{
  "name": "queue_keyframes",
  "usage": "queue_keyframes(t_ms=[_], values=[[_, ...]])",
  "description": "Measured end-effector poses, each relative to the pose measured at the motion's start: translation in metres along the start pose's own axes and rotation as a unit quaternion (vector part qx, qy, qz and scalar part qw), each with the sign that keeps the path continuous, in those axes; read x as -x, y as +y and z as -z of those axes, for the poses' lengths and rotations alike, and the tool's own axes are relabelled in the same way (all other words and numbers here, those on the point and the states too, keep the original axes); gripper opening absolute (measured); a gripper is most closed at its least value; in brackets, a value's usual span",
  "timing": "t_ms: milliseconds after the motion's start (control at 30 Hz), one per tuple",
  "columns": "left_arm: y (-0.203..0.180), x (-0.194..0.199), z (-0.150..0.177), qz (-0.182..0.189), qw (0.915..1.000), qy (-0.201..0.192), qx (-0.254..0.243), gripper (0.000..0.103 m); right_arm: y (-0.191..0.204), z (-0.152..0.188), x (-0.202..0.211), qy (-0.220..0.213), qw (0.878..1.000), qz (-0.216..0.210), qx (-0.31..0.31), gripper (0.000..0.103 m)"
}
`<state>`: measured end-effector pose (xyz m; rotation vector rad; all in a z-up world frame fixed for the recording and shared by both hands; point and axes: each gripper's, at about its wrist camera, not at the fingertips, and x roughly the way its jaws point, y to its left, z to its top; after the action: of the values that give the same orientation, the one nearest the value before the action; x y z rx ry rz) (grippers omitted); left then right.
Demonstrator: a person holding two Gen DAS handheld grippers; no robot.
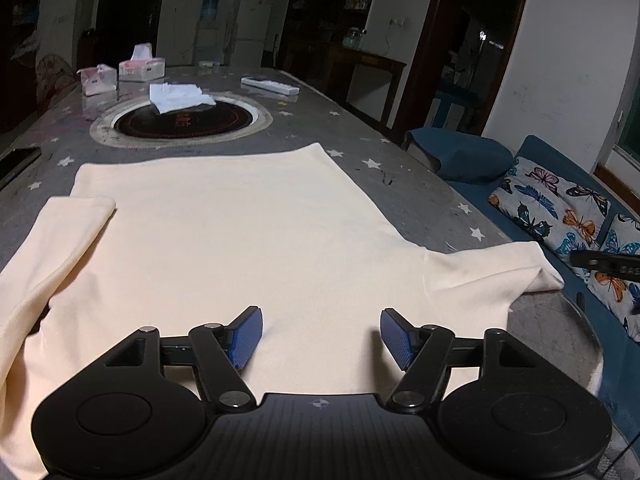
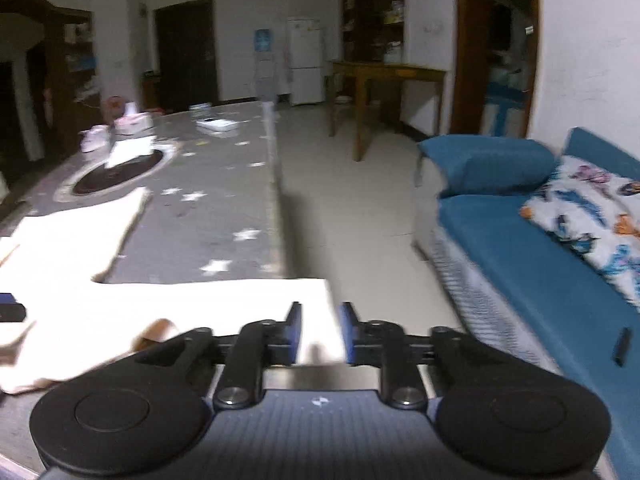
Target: Fold clothes
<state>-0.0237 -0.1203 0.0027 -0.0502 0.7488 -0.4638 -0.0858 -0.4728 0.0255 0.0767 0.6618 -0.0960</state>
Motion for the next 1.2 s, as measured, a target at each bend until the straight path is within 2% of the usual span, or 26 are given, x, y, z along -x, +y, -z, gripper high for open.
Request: queue_keyframes(t_ms=[100,200,300,433,500,600,633,667,733,900,967,1000,1033,1200], values=[[-0.009,0.017,0.002,0.041,0.9991,-0.009,-0.011,0.068,0.007,-0.002,-0.007,0.008,1.0,-0.018,0.003,0.032],[-0.027,0.025,0.007,0.077,0.9954,-0.009,-0.055,0.067,0.001,0.0,-0.007,0.007,1.0,-0.016,-0.013,0.032],[-0.048,0.024,0.015,0.097,0.989,-0.004,-0.111,0.061,-0.011,0.002,-0.01,0.013,0.999,-0.012,-0.035,0.034],[-0.069,0.016,0.024,0.114,0.9809,0.008,-0.158,0.053,-0.027,0.009,-0.017,0.034,0.997,-0.021,-0.062,0.034],[-0.077,0.013,0.028,0.122,0.9768,0.015,-0.175,0.044,-0.033,0.012,-0.019,0.041,0.996,-0.029,-0.072,0.034],[-0.083,0.006,0.03,0.117,0.9732,0.013,-0.198,0.033,-0.039,0.016,-0.021,0.05,0.994,-0.046,-0.085,0.033],[-0.084,0.004,0.03,0.114,0.972,0.011,-0.205,0.027,-0.039,0.016,-0.022,0.051,0.994,-0.05,-0.088,0.033],[-0.086,0.003,0.03,0.112,0.9714,0.01,-0.209,0.019,-0.04,0.017,-0.022,0.05,0.993,-0.052,-0.09,0.033],[-0.083,0.003,0.028,0.112,0.9717,0.012,-0.207,0.013,-0.042,0.017,-0.024,0.05,0.992,-0.053,-0.099,0.034],[-0.077,0.007,0.028,0.123,0.9695,0.013,-0.212,0.008,-0.054,0.019,-0.029,0.056,0.985,-0.073,-0.145,0.034],[-0.075,0.01,0.027,0.128,0.9683,0.012,-0.214,0.007,-0.055,0.019,-0.03,0.057,0.985,-0.076,-0.146,0.03],[-0.074,0.011,0.027,0.13,0.9675,0.011,-0.217,0.007,-0.053,0.017,-0.029,0.054,0.986,-0.073,-0.139,0.013],[-0.073,0.012,0.027,0.131,0.9667,0.01,-0.219,0.007,-0.05,0.015,-0.028,0.05,0.989,-0.065,-0.126,0.004],[-0.07,0.015,0.025,0.142,0.9643,0.006,-0.224,0.007,-0.033,0.0,-0.02,0.019,0.998,-0.023,-0.055,0.001]])
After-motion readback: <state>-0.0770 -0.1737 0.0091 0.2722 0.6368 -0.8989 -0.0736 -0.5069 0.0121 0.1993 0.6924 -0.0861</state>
